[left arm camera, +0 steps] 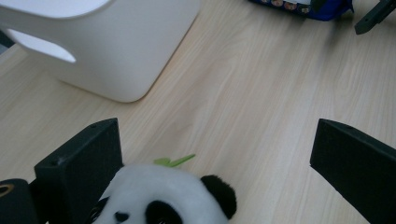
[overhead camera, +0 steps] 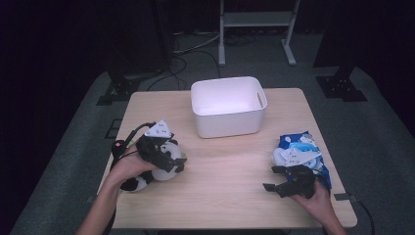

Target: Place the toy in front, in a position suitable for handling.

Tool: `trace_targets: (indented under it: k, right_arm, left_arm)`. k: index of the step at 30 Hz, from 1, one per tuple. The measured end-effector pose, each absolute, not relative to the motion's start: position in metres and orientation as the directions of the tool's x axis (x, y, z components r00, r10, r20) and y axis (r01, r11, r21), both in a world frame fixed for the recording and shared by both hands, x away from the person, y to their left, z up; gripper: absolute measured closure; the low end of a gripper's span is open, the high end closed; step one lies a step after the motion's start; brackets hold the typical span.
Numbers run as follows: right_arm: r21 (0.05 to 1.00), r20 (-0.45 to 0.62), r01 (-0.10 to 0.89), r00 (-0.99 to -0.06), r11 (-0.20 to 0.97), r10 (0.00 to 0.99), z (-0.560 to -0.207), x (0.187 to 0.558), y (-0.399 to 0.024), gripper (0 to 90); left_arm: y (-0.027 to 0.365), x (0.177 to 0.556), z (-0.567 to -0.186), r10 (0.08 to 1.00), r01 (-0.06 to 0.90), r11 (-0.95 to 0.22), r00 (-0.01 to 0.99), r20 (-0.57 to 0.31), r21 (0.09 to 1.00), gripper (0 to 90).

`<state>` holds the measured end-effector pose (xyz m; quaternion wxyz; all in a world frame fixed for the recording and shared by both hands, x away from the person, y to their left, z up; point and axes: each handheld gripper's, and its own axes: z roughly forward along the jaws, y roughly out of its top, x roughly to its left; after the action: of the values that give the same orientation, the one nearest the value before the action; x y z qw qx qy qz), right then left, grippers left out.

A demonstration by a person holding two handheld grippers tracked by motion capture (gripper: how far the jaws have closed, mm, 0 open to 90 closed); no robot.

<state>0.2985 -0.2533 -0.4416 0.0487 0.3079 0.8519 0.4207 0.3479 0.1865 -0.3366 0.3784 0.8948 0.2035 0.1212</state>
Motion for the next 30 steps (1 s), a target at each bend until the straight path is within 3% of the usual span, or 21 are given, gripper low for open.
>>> trace_targets:
  k: [30]
  right_arm:
    - [0.742,0.178,0.480,-0.814,0.469,0.552,-0.443,0.299,-0.250,20.6]
  left_arm:
    - [0.265,0.372,-0.343,0.532,0.390,-0.644,0.846,0.019,0.659,4.8]
